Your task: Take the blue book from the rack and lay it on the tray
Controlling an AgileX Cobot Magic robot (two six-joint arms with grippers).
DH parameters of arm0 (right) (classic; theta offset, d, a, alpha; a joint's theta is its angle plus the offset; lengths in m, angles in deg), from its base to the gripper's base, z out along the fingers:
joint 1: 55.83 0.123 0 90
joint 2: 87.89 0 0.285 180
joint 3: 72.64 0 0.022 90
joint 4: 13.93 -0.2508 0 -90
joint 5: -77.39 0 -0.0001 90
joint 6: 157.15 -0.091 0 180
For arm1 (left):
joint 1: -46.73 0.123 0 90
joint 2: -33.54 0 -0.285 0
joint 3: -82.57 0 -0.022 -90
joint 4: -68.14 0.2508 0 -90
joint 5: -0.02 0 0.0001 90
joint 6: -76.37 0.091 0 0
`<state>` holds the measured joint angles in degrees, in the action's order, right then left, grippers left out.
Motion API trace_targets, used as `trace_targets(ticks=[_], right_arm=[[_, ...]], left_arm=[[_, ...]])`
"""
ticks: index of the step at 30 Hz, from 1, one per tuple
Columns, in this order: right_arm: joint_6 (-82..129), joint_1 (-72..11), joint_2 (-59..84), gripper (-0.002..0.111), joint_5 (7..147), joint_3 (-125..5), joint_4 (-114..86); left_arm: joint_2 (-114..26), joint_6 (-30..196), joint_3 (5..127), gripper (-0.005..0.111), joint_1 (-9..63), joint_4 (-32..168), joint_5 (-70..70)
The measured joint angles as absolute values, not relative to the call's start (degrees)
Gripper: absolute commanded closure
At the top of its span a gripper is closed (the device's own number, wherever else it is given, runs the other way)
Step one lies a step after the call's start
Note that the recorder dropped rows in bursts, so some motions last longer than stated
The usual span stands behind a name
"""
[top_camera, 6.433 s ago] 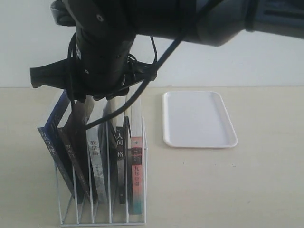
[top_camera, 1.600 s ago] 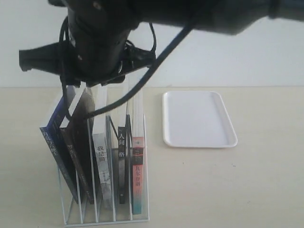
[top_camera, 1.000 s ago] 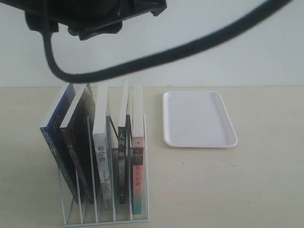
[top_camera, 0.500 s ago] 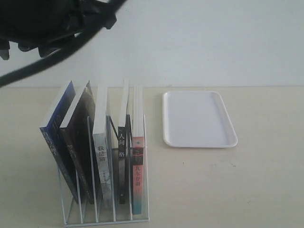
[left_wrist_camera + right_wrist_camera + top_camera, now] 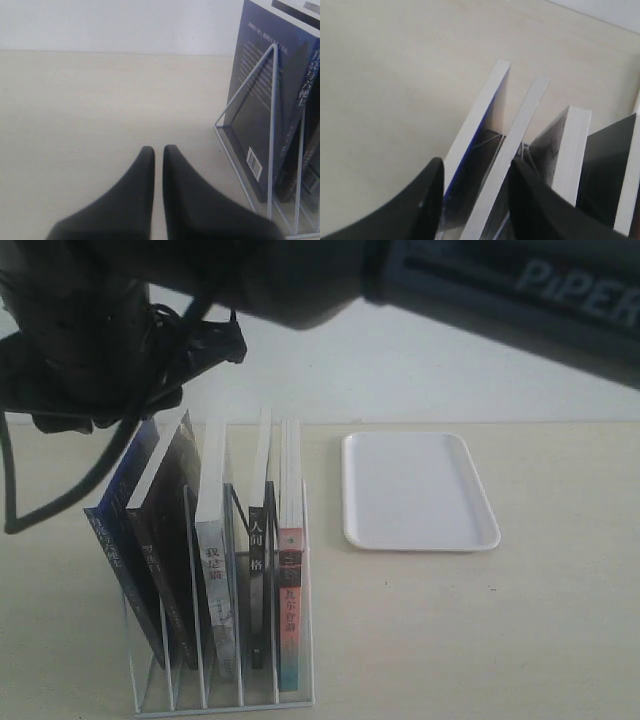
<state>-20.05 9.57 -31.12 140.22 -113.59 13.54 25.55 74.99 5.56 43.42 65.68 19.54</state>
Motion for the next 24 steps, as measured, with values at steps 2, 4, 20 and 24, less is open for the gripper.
trace_targets(ticks=[2,4,20,24], right_arm=[[-20.8,8.4,-32.2,0.068,140.2,-113.6,13.2],[-21.2,7.3,-32.9,0.068,140.2,-113.6,11.9],[-20.8,5.6,-33.9,0.068,132.3,-113.6,6.3],[-20.8,5.6,-34.1,0.068,132.0,-113.6,6.3]], left_arm=[[25.6,75.0,5.6,0.101,43.4,65.7,19.5],[25.6,75.0,5.6,0.101,43.4,65.7,19.5],[25.6,75.0,5.6,0.101,43.4,65.7,19.5],[25.6,75.0,5.6,0.101,43.4,65.7,19.5]])
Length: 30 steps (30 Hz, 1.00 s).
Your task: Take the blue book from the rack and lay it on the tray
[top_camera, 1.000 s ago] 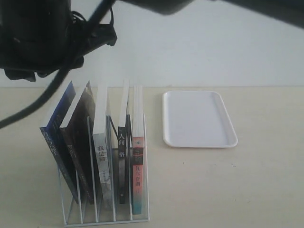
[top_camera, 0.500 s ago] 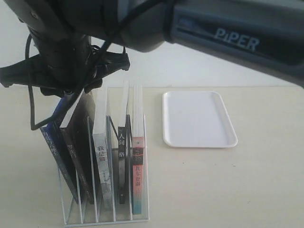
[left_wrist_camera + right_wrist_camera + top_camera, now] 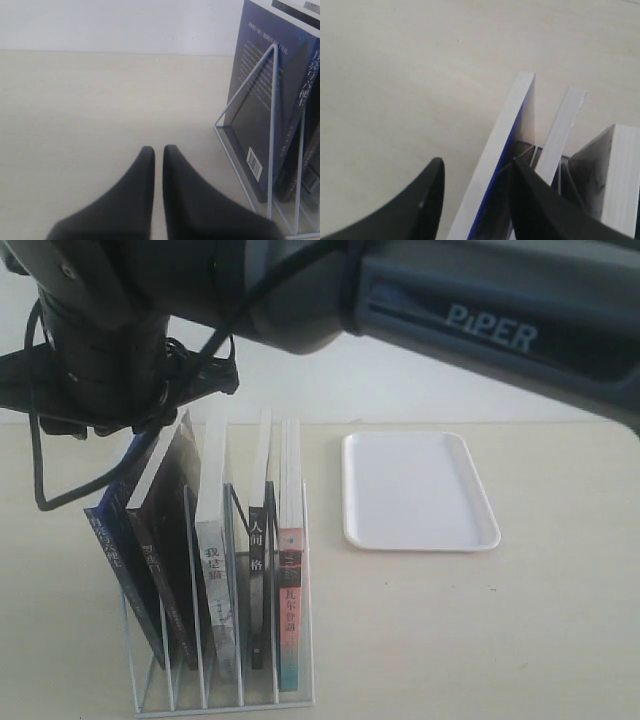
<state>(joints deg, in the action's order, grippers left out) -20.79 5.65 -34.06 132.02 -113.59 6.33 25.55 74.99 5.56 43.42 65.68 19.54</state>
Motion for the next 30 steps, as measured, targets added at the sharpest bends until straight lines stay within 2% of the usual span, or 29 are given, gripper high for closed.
trace_targets(ticks=[30], right_arm=[[-23.0,5.6,-40.1,0.068,130.5,-113.9,9.9]], left_arm=[[25.6,75.0,5.6,0.101,43.4,65.7,19.5]])
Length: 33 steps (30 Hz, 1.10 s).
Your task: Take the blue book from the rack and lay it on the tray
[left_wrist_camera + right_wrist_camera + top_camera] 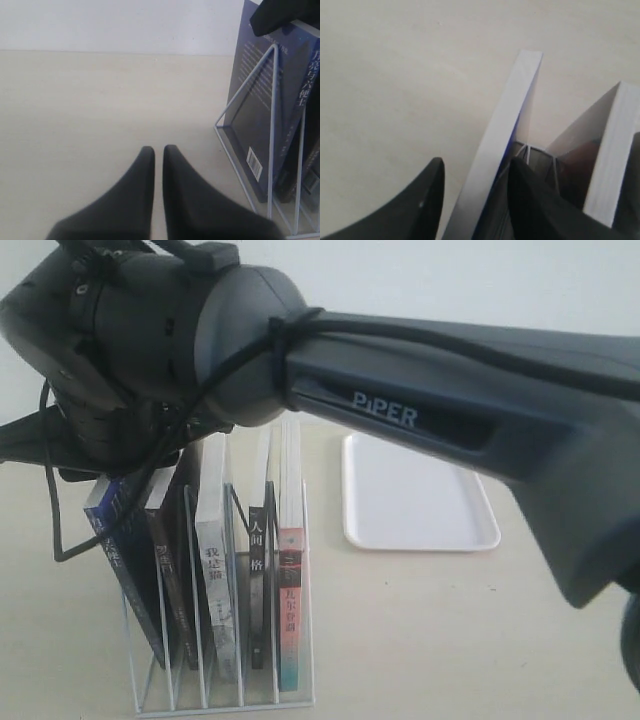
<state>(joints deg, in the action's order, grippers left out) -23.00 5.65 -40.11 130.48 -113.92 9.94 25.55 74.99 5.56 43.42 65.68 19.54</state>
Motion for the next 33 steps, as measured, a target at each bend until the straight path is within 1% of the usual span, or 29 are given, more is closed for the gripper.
trace_targets(ticks=[28,30,33], right_arm=[[-26.0,5.6,-41.6,0.068,129.3,-114.1,13.9],[-26.0,5.6,-41.6,0.073,129.4,-114.1,14.2],[-26.1,5.6,-41.7,0.088,129.4,-114.2,14.4]], left_arm=[[25.6,75.0,5.6,0.101,43.4,65.7,19.5],[25.6,75.0,5.6,0.101,43.4,65.7,19.5],[25.6,75.0,5.6,0.101,43.4,65.7,19.5]])
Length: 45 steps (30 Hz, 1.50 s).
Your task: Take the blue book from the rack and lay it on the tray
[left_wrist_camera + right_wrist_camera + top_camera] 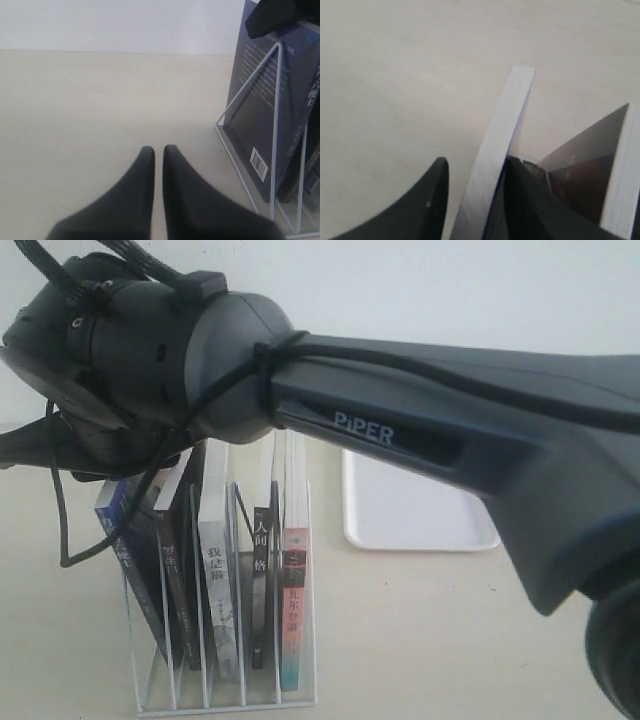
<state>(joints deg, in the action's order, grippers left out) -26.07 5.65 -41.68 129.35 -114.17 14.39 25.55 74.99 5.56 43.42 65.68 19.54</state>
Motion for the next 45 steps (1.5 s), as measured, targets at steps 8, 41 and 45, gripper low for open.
trace_targets(ticks=[8,41,45], right_arm=[[-26.5,5.6,-41.7,0.109,129.7,-114.2,14.9],[-22.2,6.4,-31.8,0.109,136.1,-119.9,14.7],[-22.2,6.9,-29.1,0.109,136.5,-119.9,15.2]], left_arm=[[25.6,75.0,5.6,0.101,43.4,65.7,19.5],[25.6,75.0,5.6,0.101,43.4,65.7,19.5],[25.6,75.0,5.6,0.101,43.4,65.7,19.5]])
